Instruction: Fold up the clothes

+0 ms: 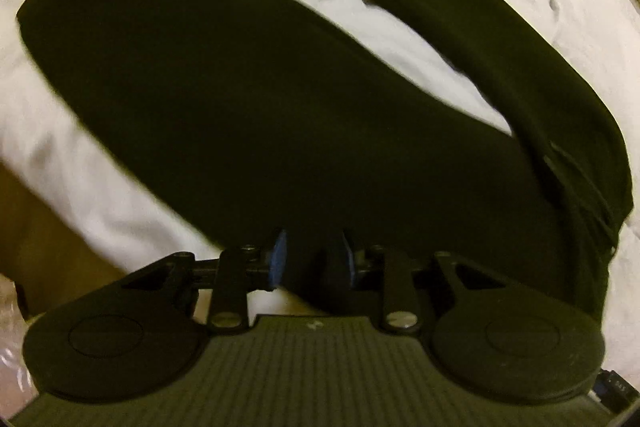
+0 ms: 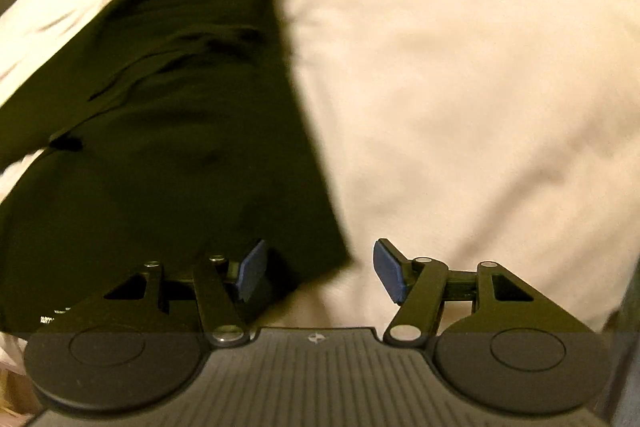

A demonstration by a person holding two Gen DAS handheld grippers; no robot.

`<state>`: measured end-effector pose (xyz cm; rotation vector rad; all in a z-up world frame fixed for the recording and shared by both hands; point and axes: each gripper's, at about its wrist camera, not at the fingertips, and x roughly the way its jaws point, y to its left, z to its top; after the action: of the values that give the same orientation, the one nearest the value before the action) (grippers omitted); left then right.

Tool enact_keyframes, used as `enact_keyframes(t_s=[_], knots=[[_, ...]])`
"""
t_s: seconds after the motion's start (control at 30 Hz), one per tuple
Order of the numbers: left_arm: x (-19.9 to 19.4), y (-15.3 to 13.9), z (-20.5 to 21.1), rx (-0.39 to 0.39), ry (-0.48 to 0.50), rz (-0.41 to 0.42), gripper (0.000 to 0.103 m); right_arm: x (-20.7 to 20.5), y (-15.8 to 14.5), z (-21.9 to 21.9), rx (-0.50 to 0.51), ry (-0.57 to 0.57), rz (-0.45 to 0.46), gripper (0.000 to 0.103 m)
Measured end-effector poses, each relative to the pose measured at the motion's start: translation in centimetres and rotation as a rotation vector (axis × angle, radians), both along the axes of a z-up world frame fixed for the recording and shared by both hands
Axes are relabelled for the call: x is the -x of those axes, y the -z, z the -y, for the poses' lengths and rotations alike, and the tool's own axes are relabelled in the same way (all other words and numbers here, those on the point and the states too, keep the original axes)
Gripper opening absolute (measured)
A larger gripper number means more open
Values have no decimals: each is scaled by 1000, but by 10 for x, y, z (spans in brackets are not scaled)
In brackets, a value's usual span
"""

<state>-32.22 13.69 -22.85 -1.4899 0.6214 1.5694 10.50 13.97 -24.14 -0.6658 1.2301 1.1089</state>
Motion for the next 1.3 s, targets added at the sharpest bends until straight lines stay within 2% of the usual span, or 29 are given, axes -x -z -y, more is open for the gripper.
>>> enact_keyframes(t_s=[0.13, 0.27, 0.37, 0.53, 0.73, 0.83, 1.0, 1.23, 1.3], knots=[[-34, -16, 3, -18, 84, 4, 25, -15, -9, 3, -38, -3, -77, 62], [-66, -22, -5, -46, 181, 2, 28, -3, -12, -21, -61, -69, -108, 62], [-81, -13, -25, -64, 229, 26, 28, 4, -19, -39, -101, -90, -148, 61], [-108, -12, -76, -118, 282, 41, 26, 3, -28, -66, -144, -117, -208, 47], [-153, -20, -125, -184, 313, 31, 27, -21, -35, -123, -185, -129, -243, 46], [-182, -14, -140, -188, 295, 21, 28, -41, -30, -159, -194, -132, -281, 46], [-217, 3, -144, -159, 181, 7, 28, -84, -5, -218, -198, -126, -418, 47], [-244, 19, -142, -93, 44, -16, 28, -99, 28, -267, -183, -262, -493, 47], [-249, 22, -143, -76, 22, -30, 28, -98, 34, -274, -200, -302, -550, 45]])
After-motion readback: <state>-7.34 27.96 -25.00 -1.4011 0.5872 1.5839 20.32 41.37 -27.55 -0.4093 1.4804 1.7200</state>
